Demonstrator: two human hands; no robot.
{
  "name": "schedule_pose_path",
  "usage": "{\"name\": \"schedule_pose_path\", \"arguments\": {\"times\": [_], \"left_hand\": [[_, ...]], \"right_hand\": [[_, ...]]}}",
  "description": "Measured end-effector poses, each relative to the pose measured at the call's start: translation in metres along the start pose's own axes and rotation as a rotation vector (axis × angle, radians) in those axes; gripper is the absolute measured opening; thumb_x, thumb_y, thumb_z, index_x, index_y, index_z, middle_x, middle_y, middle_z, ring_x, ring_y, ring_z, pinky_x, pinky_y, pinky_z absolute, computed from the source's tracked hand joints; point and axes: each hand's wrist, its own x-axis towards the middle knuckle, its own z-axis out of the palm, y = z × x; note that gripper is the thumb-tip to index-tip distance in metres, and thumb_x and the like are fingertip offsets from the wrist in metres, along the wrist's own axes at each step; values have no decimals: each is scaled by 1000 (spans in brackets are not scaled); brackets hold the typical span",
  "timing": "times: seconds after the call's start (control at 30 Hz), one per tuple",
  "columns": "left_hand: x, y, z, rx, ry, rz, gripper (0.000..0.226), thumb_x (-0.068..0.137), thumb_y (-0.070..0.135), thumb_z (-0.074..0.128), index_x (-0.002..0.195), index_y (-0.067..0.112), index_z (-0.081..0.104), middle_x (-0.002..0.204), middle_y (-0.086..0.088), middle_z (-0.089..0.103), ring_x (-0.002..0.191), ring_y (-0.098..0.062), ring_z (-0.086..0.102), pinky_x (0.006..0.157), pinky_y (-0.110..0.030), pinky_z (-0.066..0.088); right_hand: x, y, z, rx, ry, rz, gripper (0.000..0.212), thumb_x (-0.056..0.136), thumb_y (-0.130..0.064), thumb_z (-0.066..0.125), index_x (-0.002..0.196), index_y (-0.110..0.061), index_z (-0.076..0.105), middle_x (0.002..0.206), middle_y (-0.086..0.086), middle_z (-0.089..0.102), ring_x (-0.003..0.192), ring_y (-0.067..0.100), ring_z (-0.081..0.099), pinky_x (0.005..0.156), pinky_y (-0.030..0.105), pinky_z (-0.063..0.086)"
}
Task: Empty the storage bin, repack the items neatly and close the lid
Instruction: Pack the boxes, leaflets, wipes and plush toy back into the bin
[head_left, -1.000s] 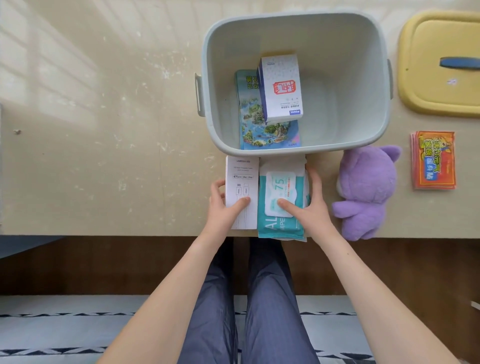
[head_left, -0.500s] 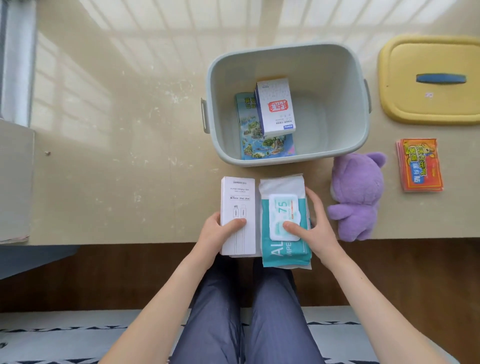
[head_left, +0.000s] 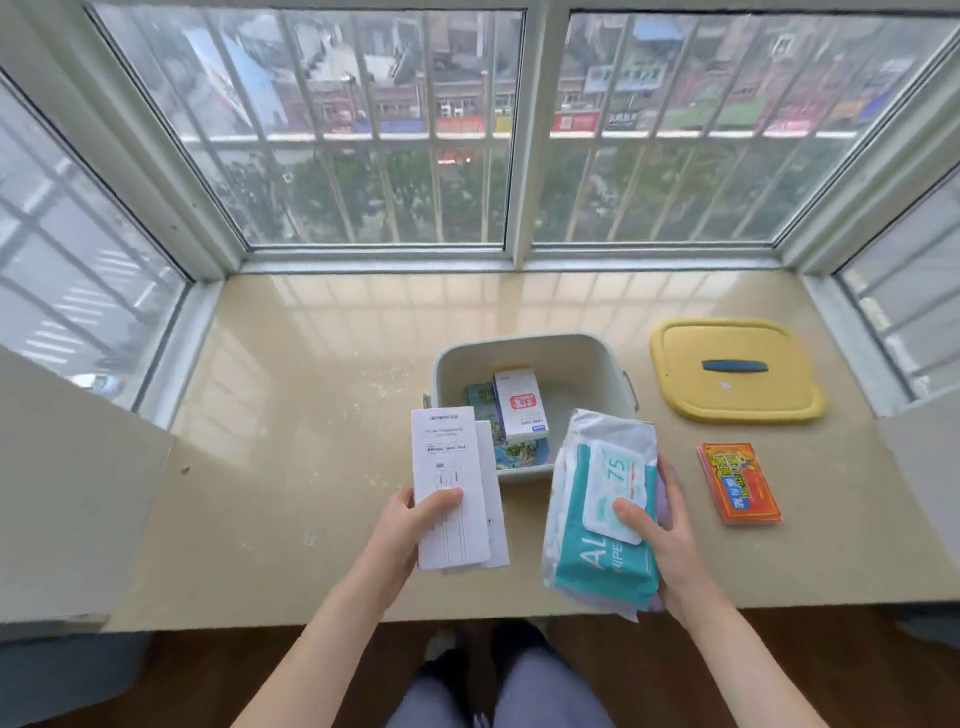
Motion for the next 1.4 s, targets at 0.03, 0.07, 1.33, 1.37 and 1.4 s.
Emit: {"name": "schedule_pose_path", "arguments": {"times": [0.03, 0.07, 1.33, 1.37, 1.4], "left_hand": [[0, 10, 4, -6, -9, 22, 60, 64, 34, 75, 117, 9, 60, 105, -10, 74, 92, -29, 72, 70, -37, 58], [1, 19, 9, -14, -12, 41, 59, 64, 33, 75, 117, 10, 61, 105, -10, 74, 92, -29, 72, 68, -36, 58], [226, 13, 58, -198, 110, -88, 61, 68, 25, 74, 125, 8, 57, 113, -10, 71, 100, -29, 69, 80, -45, 57], [228, 11, 57, -201, 108, -94, 61, 68, 25, 74, 125, 9, 57, 113, -10, 71, 100, -29, 69, 80, -45, 58], [231, 10, 57, -201, 108, -100, 61, 68, 25, 74, 125, 9, 57, 113, -9, 71, 100, -29, 69, 79, -45, 58]], "right_hand": [[5, -11, 0, -5, 8, -38, 70, 84, -5, 67, 138, -40, 40, 124, 3, 64, 102, 25, 70, 70, 40, 60], [11, -22, 0, -15, 15, -74, 72, 85, -4, 68, 141, -38, 39, 125, 5, 64, 102, 26, 70, 71, 42, 60], [259, 15, 25, -1414, 268, -151, 84, 85, -43, 58, 150, -52, 4, 112, 15, 45, 94, 32, 42, 93, 41, 36], [263, 18, 26, -1428, 270, -139, 84, 86, -43, 58, 150, -51, 4, 112, 15, 45, 92, 30, 41, 91, 41, 36], [267, 21, 27, -1433, 271, -124, 84, 86, -43, 58, 150, -51, 4, 111, 15, 45, 90, 29, 40, 90, 41, 37]]}}
